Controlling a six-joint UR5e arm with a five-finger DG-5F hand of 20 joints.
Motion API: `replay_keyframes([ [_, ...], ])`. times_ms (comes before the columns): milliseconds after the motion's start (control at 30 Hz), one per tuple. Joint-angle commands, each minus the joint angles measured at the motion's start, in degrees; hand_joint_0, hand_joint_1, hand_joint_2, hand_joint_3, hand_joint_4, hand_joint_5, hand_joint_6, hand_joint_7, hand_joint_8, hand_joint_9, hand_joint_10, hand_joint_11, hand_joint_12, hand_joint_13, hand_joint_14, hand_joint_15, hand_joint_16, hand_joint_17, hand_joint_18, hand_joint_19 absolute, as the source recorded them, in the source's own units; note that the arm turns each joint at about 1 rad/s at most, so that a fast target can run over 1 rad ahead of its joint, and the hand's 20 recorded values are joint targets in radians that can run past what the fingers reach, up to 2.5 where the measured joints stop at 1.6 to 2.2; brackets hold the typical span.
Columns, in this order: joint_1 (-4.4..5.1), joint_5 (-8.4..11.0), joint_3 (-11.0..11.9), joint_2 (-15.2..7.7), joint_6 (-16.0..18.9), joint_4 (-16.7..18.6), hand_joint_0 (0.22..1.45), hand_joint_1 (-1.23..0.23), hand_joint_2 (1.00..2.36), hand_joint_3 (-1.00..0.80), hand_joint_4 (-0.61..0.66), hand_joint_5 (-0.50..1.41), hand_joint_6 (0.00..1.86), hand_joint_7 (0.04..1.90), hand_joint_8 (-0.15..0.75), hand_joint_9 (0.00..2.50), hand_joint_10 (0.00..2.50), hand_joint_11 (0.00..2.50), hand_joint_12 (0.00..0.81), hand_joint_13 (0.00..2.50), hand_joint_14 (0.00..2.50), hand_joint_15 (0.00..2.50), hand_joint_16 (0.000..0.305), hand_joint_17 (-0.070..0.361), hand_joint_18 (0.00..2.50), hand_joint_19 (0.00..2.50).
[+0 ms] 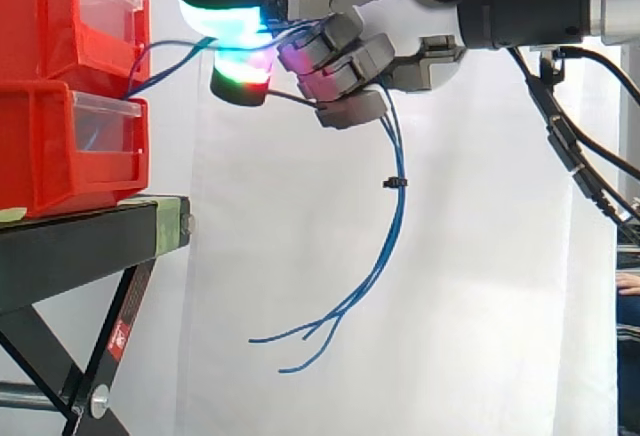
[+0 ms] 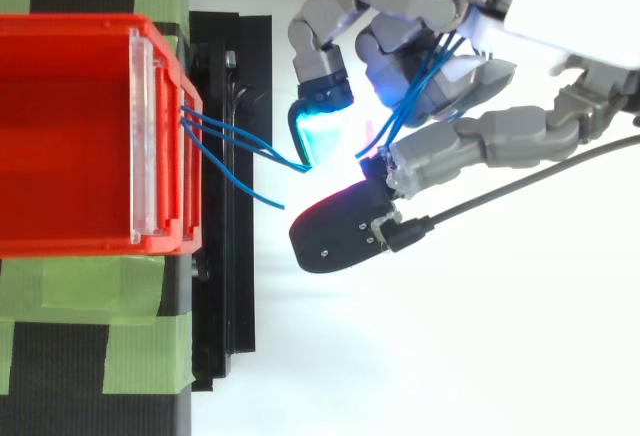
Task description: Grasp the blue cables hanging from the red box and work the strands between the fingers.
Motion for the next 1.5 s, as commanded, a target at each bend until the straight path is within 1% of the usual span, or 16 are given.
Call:
replay_keyframes([
  [0,0.13,0.53,0.07,0.03,-0.33,0.34,1.19,-0.63,1.0,0.05,0.24,0.35,0.62,1.38,0.35,0.91,2.5,1.99,0.431,1.02,2.5,1.29,0.063,0.142,1.39,1.65],
  [133,0.21,0.53,-0.02,0.03,-0.33,0.34,1.21,-0.63,1.01,-0.07,0.25,0.6,0.0,1.58,0.35,0.91,2.5,1.99,0.431,1.02,2.5,1.29,0.063,0.142,1.39,1.65],
  [400,0.21,0.53,-0.02,-0.05,-0.33,0.34,1.33,-0.67,1.01,0.02,0.14,0.73,0.0,1.66,0.35,0.91,2.5,1.99,0.431,1.02,2.5,1.29,0.063,0.142,1.39,1.65],
  [467,0.21,0.53,-0.02,0.03,-0.33,0.34,1.29,-0.72,1.01,-0.01,0.11,0.54,0.43,1.5,0.35,0.91,2.5,1.99,0.431,1.02,2.5,1.29,0.063,0.142,1.39,1.65],
  [500,0.21,0.53,-0.02,0.03,-0.33,0.34,1.22,-0.76,1.01,-0.02,0.13,0.31,0.85,1.35,0.35,0.91,2.5,1.99,0.431,1.02,2.5,1.29,0.063,0.142,1.39,1.65],
  [567,0.21,0.53,0.07,-0.05,-0.33,0.34,1.14,-0.8,1.01,0.03,0.18,0.14,1.07,1.28,0.35,0.91,2.5,1.99,0.431,1.02,2.5,1.29,0.063,0.142,1.39,1.65],
  [600,0.21,0.53,-0.02,0.03,-0.33,0.34,0.95,-0.82,1.23,-0.07,0.24,0.01,1.32,1.18,0.35,0.91,2.5,1.99,0.431,1.02,2.5,1.29,0.063,0.142,1.39,1.65],
  [700,0.21,0.53,-0.02,0.03,-0.25,0.26,0.76,-0.76,1.24,-0.18,0.27,-0.07,1.49,1.16,0.35,0.91,2.5,1.99,0.431,1.02,2.5,1.29,0.063,0.142,1.39,1.65],
  [733,0.21,0.53,-0.02,0.03,-0.25,0.26,0.78,-0.73,1.05,-0.25,0.26,-0.02,1.49,1.18,0.35,0.91,2.5,1.99,0.431,1.02,2.5,1.29,0.063,0.142,1.39,1.65],
  [767,0.21,0.53,-0.02,0.03,-0.25,0.34,0.77,-0.72,1.04,-0.3,0.25,0.01,1.49,1.18,0.35,0.91,2.5,1.99,0.431,1.02,2.5,1.29,0.063,0.142,1.39,1.65],
  [867,0.21,0.53,0.07,-0.05,-0.33,0.34,0.79,-0.71,1.0,-0.31,0.19,0.14,1.33,1.25,0.35,0.91,2.5,1.99,0.431,1.02,2.5,1.29,0.063,0.142,1.39,1.65],
  [967,0.21,0.53,0.07,0.03,-0.33,0.34,0.8,-0.68,1.24,-0.23,0.24,0.46,0.26,1.49,0.35,0.91,2.5,1.99,0.431,1.02,2.5,1.29,0.063,0.142,1.39,1.65],
  [1000,0.21,0.53,-0.02,0.03,-0.33,0.34,1.04,-0.61,1.0,0.03,0.25,0.54,0.01,1.48,0.35,0.91,2.5,1.99,0.431,1.02,2.5,1.29,0.063,0.142,1.39,1.65],
  [1100,0.21,0.53,-0.02,0.03,-0.33,0.34,1.25,-0.66,1.01,0.01,0.31,0.61,0.02,1.26,0.35,0.91,2.5,1.99,0.431,1.02,2.5,1.29,0.063,0.142,1.39,1.65],
  [1233,0.21,0.53,0.07,0.03,-0.33,0.34,1.35,-0.68,1.01,0.03,0.3,0.71,0.02,1.12,0.35,0.91,2.5,1.99,0.431,1.02,2.5,1.29,0.063,0.142,1.39,1.65],
  [1467,0.21,0.44,-0.02,0.03,-0.33,0.34,1.33,-0.73,1.01,0.04,0.14,0.7,0.02,1.35,0.35,0.91,2.5,1.99,0.431,1.02,2.5,1.29,0.063,0.142,1.39,1.65],
])
